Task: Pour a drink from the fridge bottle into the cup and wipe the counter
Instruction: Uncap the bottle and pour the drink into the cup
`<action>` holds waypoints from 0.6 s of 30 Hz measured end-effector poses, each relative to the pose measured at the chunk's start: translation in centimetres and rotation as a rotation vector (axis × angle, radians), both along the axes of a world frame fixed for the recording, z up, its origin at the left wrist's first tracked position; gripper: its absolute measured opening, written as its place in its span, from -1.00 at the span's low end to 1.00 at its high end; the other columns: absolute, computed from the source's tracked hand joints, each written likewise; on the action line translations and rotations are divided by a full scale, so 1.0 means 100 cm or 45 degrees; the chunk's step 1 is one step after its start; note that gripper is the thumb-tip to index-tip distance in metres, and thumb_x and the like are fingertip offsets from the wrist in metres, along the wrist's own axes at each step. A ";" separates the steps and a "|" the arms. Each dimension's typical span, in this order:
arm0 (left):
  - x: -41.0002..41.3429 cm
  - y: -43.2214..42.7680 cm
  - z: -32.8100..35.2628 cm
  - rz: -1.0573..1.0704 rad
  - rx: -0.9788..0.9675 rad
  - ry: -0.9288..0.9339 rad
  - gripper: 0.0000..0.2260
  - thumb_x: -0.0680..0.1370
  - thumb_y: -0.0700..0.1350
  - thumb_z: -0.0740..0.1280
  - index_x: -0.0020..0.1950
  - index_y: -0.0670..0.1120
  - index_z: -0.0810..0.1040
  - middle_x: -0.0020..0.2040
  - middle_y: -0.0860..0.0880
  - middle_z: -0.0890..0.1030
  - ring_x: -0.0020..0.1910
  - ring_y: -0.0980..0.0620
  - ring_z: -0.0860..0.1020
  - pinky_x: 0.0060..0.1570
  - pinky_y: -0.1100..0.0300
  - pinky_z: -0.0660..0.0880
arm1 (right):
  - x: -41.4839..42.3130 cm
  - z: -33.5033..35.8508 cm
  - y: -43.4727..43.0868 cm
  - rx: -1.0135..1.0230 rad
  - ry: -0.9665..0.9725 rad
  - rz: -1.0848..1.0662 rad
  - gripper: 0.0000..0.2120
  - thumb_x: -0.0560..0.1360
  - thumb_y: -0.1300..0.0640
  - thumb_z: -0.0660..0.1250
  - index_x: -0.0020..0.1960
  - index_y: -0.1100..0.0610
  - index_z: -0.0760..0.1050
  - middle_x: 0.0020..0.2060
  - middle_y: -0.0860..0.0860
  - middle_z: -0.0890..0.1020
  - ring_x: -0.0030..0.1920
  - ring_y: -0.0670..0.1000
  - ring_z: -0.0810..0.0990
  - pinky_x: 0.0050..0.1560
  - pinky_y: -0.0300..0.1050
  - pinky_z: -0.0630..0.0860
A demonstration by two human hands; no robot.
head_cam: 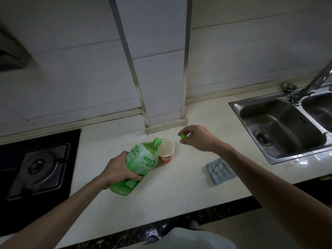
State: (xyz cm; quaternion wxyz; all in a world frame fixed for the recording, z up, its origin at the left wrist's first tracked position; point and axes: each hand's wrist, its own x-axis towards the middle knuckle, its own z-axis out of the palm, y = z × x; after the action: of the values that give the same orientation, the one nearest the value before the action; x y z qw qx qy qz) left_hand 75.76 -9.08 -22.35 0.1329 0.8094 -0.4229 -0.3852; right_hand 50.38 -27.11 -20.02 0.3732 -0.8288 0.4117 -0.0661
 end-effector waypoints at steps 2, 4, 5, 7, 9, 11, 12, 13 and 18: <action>0.000 0.000 0.000 0.004 0.000 0.001 -0.31 0.19 -0.04 0.68 0.20 0.00 0.42 0.03 0.03 0.61 -0.02 0.05 0.60 -0.12 0.15 0.57 | 0.000 0.000 0.000 0.006 -0.002 0.002 -0.70 0.53 0.08 0.38 0.25 0.10 0.55 0.16 0.02 0.60 -0.09 -0.10 0.53 -0.11 -0.36 0.40; 0.000 0.001 -0.001 0.006 0.003 0.006 -0.31 0.19 -0.04 0.68 0.20 0.00 0.41 0.03 0.03 0.61 -0.02 0.05 0.60 -0.13 0.16 0.57 | 0.001 0.001 0.001 0.015 -0.001 0.005 -0.70 0.53 0.08 0.38 0.25 0.10 0.55 0.16 0.03 0.60 -0.08 -0.09 0.54 -0.08 -0.31 0.41; 0.000 0.001 -0.001 0.005 0.004 0.007 -0.31 0.19 -0.04 0.68 0.20 -0.01 0.41 0.03 0.03 0.61 -0.02 0.05 0.60 -0.12 0.16 0.57 | 0.001 0.002 0.001 0.017 -0.002 0.006 -0.70 0.53 0.08 0.38 0.25 0.10 0.55 0.16 0.03 0.60 -0.08 -0.09 0.54 -0.08 -0.30 0.41; -0.001 0.002 -0.003 0.008 0.003 0.009 -0.32 0.19 -0.04 0.69 0.19 0.00 0.42 0.02 0.03 0.61 -0.02 0.05 0.60 -0.11 0.14 0.58 | 0.002 0.003 0.001 0.015 0.000 0.009 -0.70 0.53 0.08 0.38 0.25 0.10 0.55 0.16 0.03 0.60 -0.08 -0.10 0.54 -0.09 -0.32 0.41; -0.001 0.003 -0.003 0.005 0.005 0.011 -0.32 0.18 -0.04 0.69 0.18 0.00 0.42 0.02 0.03 0.61 -0.03 0.05 0.60 -0.10 0.13 0.59 | 0.003 0.003 0.001 0.012 0.002 0.011 -0.69 0.53 0.08 0.38 0.25 0.11 0.55 0.16 0.03 0.60 -0.08 -0.10 0.54 -0.12 -0.35 0.40; -0.001 0.003 -0.004 0.002 0.006 0.015 -0.33 0.19 -0.04 0.69 0.18 0.00 0.42 0.01 0.03 0.62 -0.03 0.05 0.61 -0.10 0.13 0.59 | 0.002 0.003 0.001 0.013 0.008 0.010 -0.70 0.53 0.08 0.38 0.25 0.11 0.55 0.16 0.03 0.60 -0.09 -0.10 0.54 -0.16 -0.39 0.38; -0.001 0.004 -0.004 0.002 0.007 0.017 -0.33 0.19 -0.05 0.69 0.18 -0.01 0.42 0.01 0.03 0.62 -0.03 0.05 0.61 -0.09 0.12 0.59 | 0.002 0.003 0.001 0.012 0.011 0.009 -0.70 0.53 0.08 0.38 0.24 0.10 0.55 0.15 0.03 0.60 -0.10 -0.10 0.53 -0.18 -0.40 0.38; -0.001 0.004 -0.004 0.003 0.007 0.018 -0.33 0.18 -0.05 0.69 0.18 -0.01 0.42 0.01 0.03 0.62 -0.03 0.05 0.61 -0.08 0.11 0.60 | 0.002 0.003 0.001 0.011 0.016 0.010 -0.70 0.53 0.08 0.38 0.24 0.10 0.55 0.15 0.03 0.60 -0.10 -0.10 0.53 -0.18 -0.40 0.38; 0.000 0.005 -0.003 0.007 0.003 0.018 -0.33 0.18 -0.05 0.68 0.17 0.00 0.42 0.01 0.02 0.62 -0.03 0.04 0.61 -0.05 0.09 0.61 | 0.004 0.002 0.004 0.001 0.033 0.025 -0.70 0.54 0.09 0.38 0.25 0.11 0.55 0.17 0.03 0.59 -0.08 -0.10 0.52 -0.20 -0.43 0.36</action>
State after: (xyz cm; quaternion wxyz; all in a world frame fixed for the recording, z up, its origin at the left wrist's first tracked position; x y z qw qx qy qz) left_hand 75.75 -8.58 -22.63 0.1362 0.8079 -0.4194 -0.3911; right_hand 50.81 -26.76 -19.82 0.3687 -0.8335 0.4083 -0.0513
